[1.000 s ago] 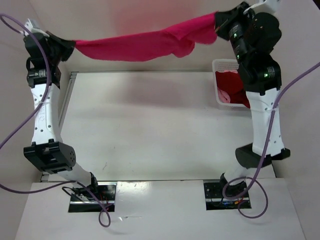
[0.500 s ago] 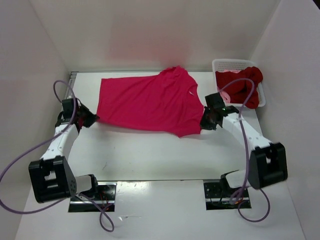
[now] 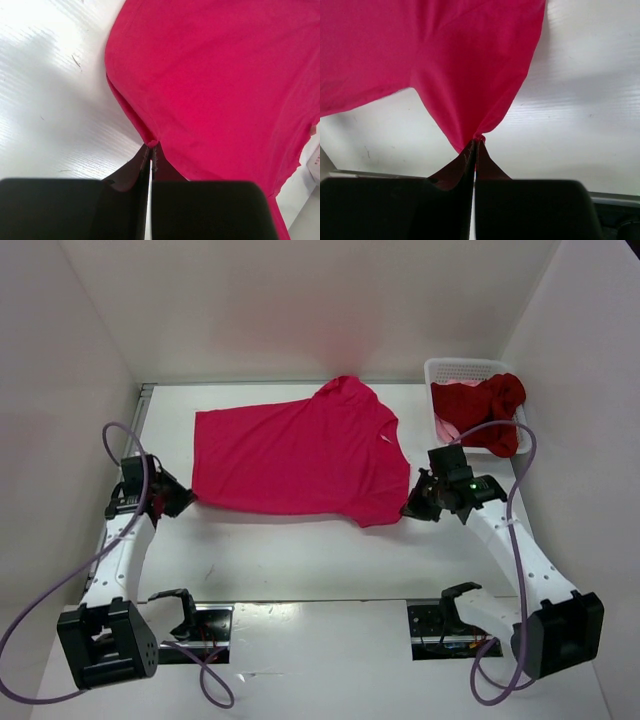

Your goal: Fold and stack the t-shirts

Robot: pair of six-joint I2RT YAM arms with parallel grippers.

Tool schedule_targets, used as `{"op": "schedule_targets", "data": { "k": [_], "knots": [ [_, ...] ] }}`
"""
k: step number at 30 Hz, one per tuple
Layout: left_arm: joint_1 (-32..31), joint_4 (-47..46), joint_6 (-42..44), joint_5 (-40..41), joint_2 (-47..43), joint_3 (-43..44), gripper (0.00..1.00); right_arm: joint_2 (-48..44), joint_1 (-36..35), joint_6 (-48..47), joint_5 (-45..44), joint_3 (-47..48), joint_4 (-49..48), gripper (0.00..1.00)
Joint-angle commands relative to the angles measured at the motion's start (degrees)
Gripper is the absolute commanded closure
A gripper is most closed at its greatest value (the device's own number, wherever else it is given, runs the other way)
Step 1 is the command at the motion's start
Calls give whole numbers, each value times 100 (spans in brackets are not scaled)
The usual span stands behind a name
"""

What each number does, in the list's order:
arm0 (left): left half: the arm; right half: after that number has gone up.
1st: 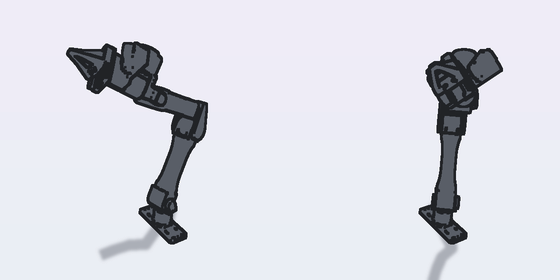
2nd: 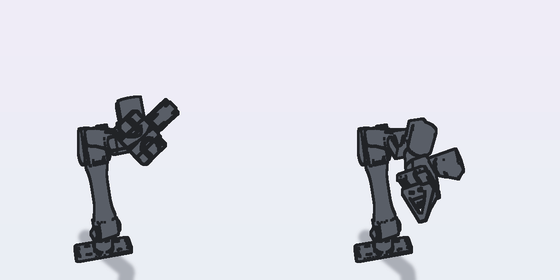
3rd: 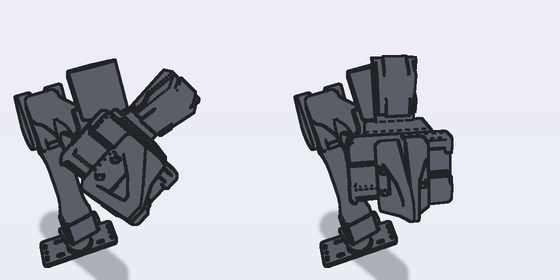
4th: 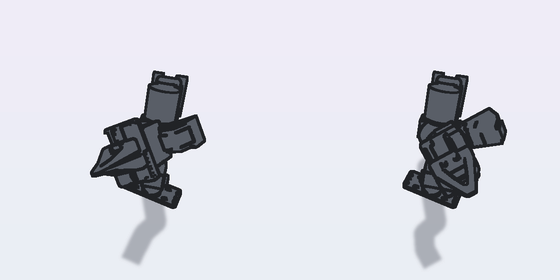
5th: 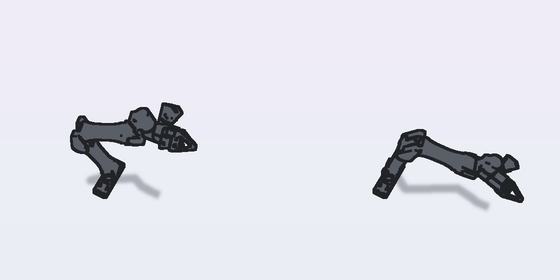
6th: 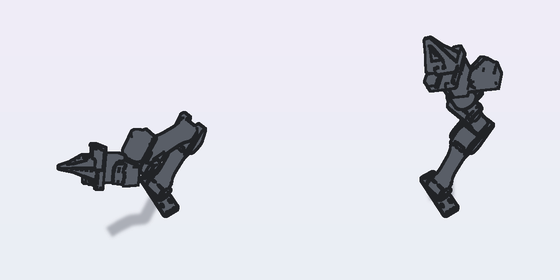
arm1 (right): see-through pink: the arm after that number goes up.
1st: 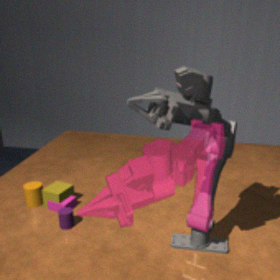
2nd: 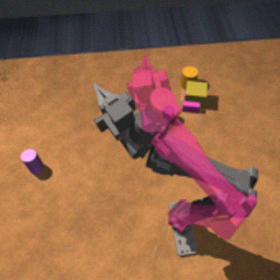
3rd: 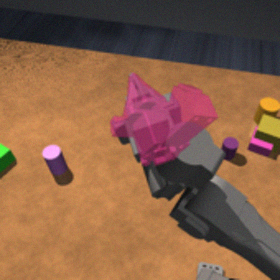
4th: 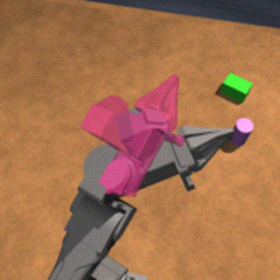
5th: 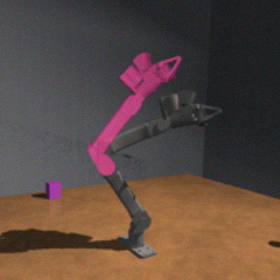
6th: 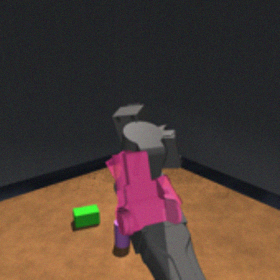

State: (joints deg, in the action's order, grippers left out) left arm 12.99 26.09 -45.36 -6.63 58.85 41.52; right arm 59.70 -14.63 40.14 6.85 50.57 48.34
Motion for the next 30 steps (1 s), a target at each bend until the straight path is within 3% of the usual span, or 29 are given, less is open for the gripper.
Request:
{"op": "schedule_targets", "data": {
  "k": [1,7,14,23,30],
  "knots": [
    [19,-242,-148,66,196,-47,100,679,-31,-164,-156,313,-446,100],
    [19,-745,-201,171,1145,277,100,2210,-31,-718,-773,1593,-1150,100],
    [19,-1035,-201,224,1997,796,100,3783,-31,-973,-1168,3019,-1248,100],
    [19,-1343,-254,215,3114,1428,100,5042,22,-1149,-1318,4531,-1309,100],
    [19,-1457,-315,469,3493,1561,100,6008,75,-1254,-1459,5778,-1134,100]
  ]
}}
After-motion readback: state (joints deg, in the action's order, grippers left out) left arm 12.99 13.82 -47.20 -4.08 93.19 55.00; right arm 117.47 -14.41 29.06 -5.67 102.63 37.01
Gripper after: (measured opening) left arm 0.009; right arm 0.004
